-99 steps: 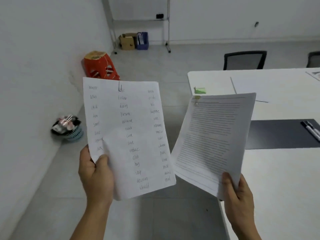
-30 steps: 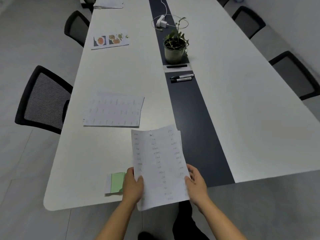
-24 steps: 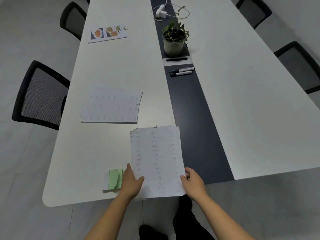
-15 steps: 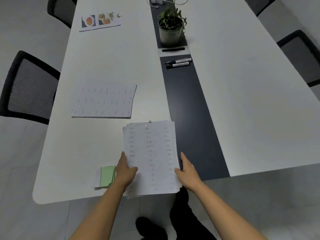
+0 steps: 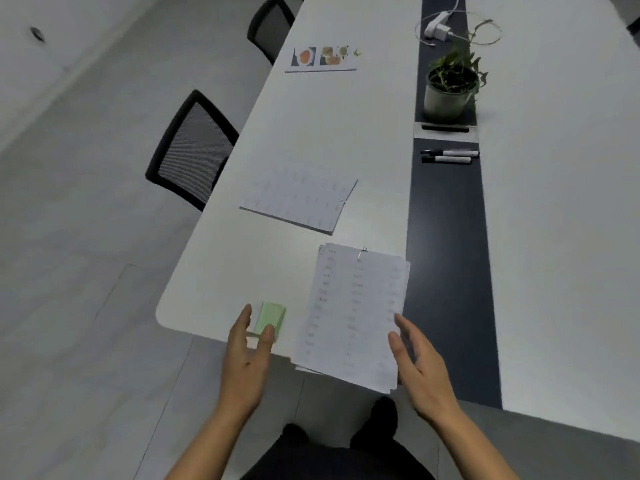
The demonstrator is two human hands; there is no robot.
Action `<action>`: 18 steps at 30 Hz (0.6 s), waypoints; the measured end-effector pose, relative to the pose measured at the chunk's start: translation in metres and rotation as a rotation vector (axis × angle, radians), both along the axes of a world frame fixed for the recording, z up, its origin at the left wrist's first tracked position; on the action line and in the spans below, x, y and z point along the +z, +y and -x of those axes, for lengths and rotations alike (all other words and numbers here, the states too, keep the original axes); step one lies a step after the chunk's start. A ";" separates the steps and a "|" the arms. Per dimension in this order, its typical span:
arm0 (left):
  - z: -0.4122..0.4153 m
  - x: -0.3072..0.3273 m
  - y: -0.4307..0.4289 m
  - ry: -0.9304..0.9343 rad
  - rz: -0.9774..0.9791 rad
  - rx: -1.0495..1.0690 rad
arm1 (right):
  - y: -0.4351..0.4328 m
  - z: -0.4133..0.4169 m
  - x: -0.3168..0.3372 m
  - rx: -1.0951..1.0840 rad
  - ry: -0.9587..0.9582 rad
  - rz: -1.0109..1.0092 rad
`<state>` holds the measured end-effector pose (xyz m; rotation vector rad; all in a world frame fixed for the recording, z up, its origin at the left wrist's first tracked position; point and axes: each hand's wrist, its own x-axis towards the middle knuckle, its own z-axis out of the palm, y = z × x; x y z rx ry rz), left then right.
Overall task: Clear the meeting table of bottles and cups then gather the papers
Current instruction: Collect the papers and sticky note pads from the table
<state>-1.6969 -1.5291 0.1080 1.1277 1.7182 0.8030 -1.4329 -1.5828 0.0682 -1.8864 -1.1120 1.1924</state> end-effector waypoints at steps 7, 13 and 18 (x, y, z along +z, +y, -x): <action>0.095 0.038 -0.104 -0.002 -0.046 0.539 | 0.026 0.085 0.026 0.250 0.165 -0.071; 0.202 0.061 -0.151 -0.025 -0.128 0.897 | 0.057 0.206 0.047 0.481 0.232 -0.109; 0.319 0.055 -0.170 -0.055 -0.205 1.030 | 0.066 0.342 0.050 0.605 0.191 -0.186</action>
